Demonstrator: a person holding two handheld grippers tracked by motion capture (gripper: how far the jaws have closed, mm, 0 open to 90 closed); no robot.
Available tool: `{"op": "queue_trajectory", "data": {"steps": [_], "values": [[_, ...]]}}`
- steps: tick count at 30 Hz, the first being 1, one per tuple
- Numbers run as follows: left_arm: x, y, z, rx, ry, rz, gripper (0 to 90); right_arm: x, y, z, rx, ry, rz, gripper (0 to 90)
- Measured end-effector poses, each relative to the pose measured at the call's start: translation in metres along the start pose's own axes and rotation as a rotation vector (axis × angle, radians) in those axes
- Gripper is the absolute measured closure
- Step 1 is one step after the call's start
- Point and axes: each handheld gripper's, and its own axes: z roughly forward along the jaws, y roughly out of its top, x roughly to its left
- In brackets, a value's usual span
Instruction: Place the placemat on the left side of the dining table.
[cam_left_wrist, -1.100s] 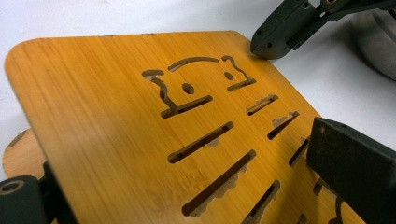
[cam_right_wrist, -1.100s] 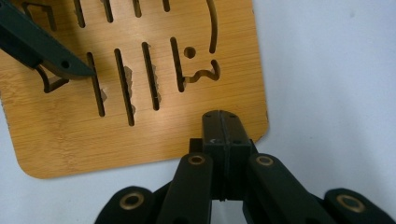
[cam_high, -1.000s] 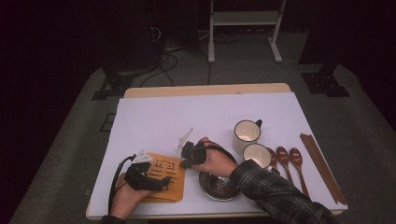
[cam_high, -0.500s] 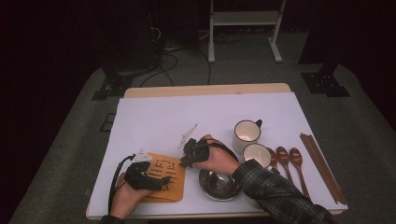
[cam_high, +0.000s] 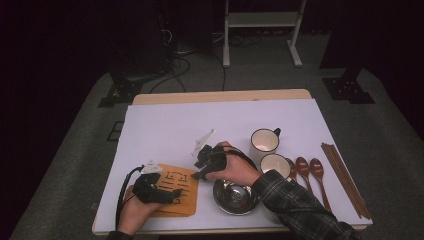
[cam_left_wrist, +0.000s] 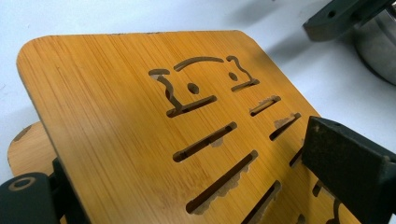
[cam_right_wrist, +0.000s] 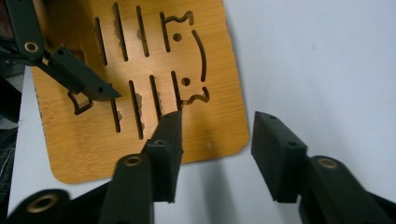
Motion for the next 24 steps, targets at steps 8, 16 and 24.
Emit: {"op": "queue_trajectory", "data": {"steps": [8,16,24], "values": [[0.000,0.000,0.000,-0.001,0.001,-0.003,7.1,-0.002,0.004,-0.013,-0.003,-0.010,0.005,47.7],[0.001,0.000,-0.002,-0.003,0.006,-0.005,10.1,-0.003,0.007,-0.029,-0.027,-0.014,0.011,47.1],[0.001,0.000,-0.002,-0.003,0.006,-0.006,10.2,-0.008,0.005,-0.045,-0.048,-0.031,0.020,46.9]]}}
